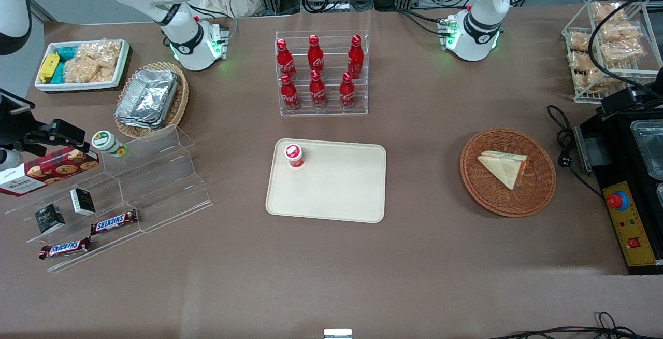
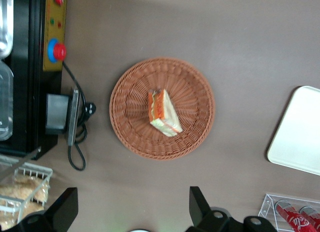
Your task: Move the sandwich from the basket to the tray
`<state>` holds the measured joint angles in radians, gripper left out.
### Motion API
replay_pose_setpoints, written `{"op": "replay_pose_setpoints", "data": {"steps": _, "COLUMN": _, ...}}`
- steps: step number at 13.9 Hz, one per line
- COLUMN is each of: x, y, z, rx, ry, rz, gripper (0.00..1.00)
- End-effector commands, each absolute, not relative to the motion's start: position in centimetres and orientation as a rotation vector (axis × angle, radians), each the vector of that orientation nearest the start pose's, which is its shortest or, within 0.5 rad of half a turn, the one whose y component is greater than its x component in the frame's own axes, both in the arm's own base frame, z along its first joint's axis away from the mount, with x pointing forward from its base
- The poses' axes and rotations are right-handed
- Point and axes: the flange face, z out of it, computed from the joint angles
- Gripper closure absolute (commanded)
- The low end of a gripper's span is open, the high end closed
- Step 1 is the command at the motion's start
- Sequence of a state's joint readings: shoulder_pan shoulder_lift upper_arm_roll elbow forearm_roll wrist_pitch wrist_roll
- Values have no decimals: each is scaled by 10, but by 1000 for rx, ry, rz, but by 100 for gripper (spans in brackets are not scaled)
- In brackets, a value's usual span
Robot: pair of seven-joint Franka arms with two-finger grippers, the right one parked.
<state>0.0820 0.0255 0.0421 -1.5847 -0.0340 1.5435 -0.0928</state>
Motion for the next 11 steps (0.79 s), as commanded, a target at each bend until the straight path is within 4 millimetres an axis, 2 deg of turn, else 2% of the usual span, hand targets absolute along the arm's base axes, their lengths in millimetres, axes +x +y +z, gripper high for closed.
{"op": "replay_pose_setpoints", "data": {"steps": 1, "x": 558, "y": 75, "z": 560, "rx": -3121, "ry": -473, "rz": 155, "gripper": 0}}
{"op": "replay_pose_setpoints", "data": {"steps": 3, "x": 559, "y": 75, "z": 525, "rx": -3106, "ry": -576, "rz": 159, "gripper": 0}}
{"op": "replay_pose_setpoints", "data": {"steps": 5, "x": 560, "y": 74, "z": 481, "rx": -3085, "ry": -704, "rz": 130, "gripper": 0}}
{"op": "replay_pose_setpoints", "data": {"steps": 11, "x": 563, "y": 73, "z": 351, "rx": -3083, "ry": -794, "rz": 184, "gripper": 0}}
